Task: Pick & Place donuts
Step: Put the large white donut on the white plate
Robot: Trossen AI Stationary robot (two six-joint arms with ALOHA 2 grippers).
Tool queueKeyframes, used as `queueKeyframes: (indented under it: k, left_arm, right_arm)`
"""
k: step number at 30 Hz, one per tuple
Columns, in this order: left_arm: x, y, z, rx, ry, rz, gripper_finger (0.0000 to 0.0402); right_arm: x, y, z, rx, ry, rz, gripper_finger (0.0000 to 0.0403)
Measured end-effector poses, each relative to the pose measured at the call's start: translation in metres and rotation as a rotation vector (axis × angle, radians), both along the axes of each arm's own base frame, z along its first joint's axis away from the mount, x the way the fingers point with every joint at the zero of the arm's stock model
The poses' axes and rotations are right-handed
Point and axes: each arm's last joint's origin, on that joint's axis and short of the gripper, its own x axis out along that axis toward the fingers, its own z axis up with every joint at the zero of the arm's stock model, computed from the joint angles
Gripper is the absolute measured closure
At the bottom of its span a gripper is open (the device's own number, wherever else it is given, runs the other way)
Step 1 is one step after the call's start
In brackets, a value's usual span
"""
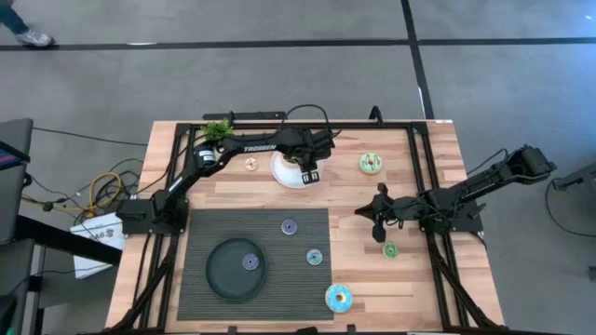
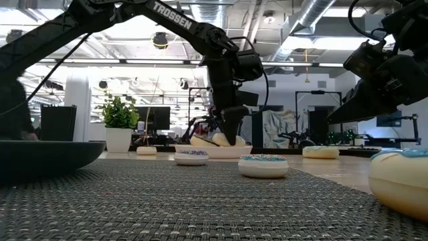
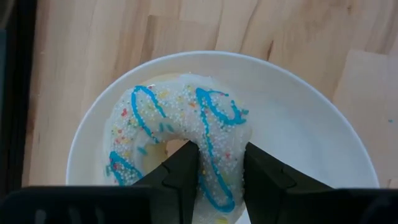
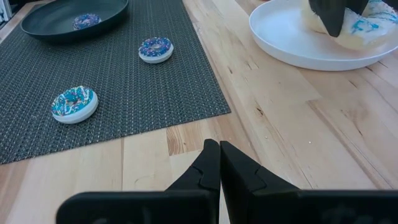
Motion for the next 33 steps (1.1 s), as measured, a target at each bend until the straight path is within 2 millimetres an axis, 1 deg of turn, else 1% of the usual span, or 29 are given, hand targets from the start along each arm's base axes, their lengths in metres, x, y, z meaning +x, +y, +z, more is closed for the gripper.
queueKeyframes:
  k: [3, 6, 15, 20, 25, 33]
  left_arm:
    - [-0.0002, 0.0004, 0.0, 0.02, 0.007, 0.008, 0.03]
    - [0.0001, -0.0001, 0.0, 0.025, 0.009, 0.002, 0.0284]
    - [0.0, 0.0007, 0.0003, 0.057, 0.015, 0.023, 0.0194]
    - [-0.0006, 0.0006, 0.0001, 0.056, 0.022, 0.023, 0.0159]
    - [-0.0034, -0.0004, -0.0009, 0.047, 0.054, 0.021, 0.0147]
    - [-0.0047, -0.002, -0.0012, 0.039, 0.073, 0.016, 0.0148]
  right_arm:
    - [0.0, 0.0, 0.0, 0.0, 0.0, 0.0, 0.0402]
    - [0.0, 0.0, 0.0, 0.0, 0.0, 0.0, 0.0402]
    - [0.0, 0.0, 0.0, 0.0, 0.0, 0.0, 0.0402]
    - [0.0, 0.0, 0.0, 0.0, 0.0, 0.0, 0.0402]
    - [0.0, 0.0, 0.0, 0.0, 0.0, 0.0, 0.0402]
    - [0.0, 0.0, 0.0, 0.0, 0.0, 0.001, 0.0402]
